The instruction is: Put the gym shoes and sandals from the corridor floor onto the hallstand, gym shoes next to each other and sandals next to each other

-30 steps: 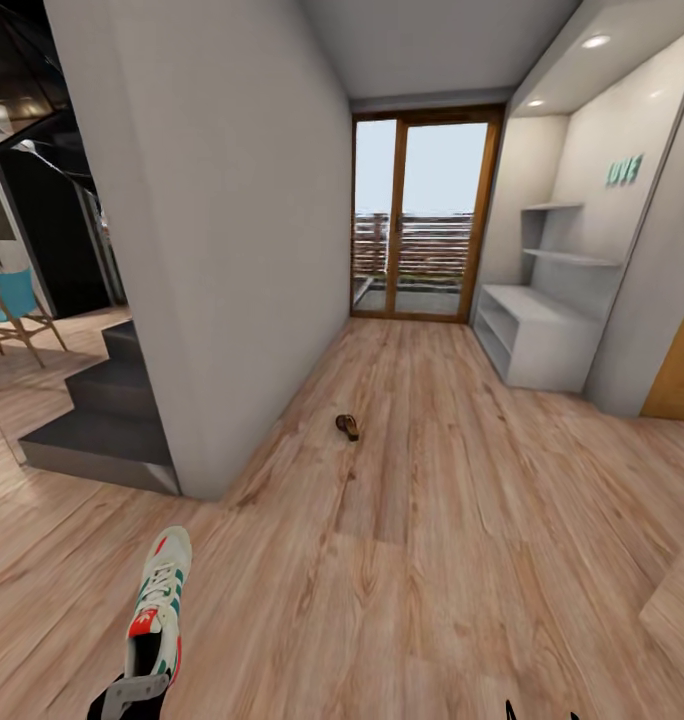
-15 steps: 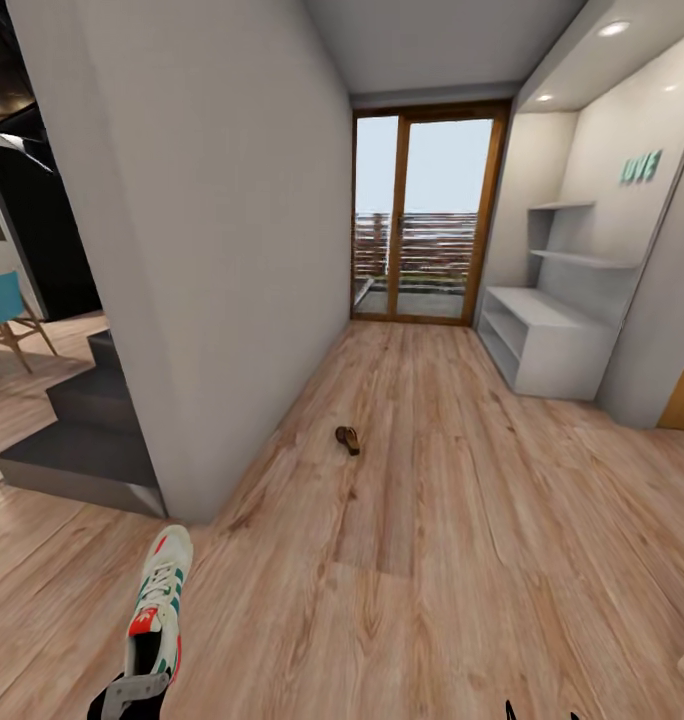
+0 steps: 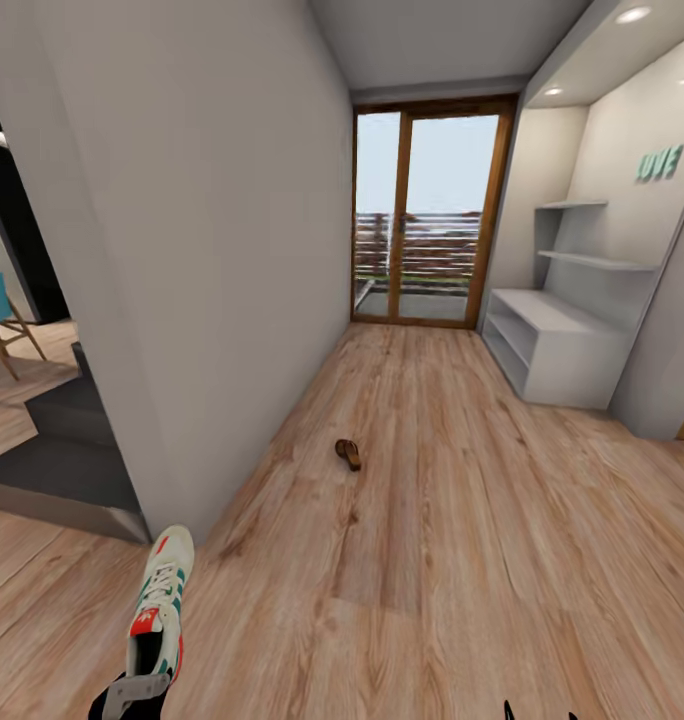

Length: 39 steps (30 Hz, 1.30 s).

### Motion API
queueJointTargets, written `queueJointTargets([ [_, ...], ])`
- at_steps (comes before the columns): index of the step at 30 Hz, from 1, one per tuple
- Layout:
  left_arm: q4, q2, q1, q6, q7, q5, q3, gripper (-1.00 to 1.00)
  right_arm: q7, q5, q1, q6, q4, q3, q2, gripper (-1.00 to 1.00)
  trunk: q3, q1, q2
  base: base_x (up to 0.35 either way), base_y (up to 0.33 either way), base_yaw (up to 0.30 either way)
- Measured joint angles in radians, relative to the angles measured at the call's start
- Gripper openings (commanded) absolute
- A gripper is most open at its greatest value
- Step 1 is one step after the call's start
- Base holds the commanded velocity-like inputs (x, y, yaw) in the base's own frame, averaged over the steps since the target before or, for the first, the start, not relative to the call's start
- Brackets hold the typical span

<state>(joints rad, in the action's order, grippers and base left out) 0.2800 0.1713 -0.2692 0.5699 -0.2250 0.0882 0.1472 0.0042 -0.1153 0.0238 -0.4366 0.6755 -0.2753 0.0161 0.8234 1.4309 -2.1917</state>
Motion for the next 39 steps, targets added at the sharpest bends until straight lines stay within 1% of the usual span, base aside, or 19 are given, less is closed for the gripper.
queueJointTargets([
  [19, -0.001, 0.001, 0.000, 0.000, -0.001, 0.000, 0.000, -1.00, 0.001, -0.002, 0.000, 0.001, 0.000, 0.000, 0.000, 1.00, 0.000, 0.000, 0.000, 0.338, 0.000, 0.000],
  [39, -0.002, -0.001, 0.000, 0.000, -0.003, -0.009, -0.002, -1.00, 0.000, -0.001, 0.000, 0.001, 0.000, 0.000, 0.000, 1.00, 0.000, 0.000, 0.000, 0.338, 0.000, 0.000],
])
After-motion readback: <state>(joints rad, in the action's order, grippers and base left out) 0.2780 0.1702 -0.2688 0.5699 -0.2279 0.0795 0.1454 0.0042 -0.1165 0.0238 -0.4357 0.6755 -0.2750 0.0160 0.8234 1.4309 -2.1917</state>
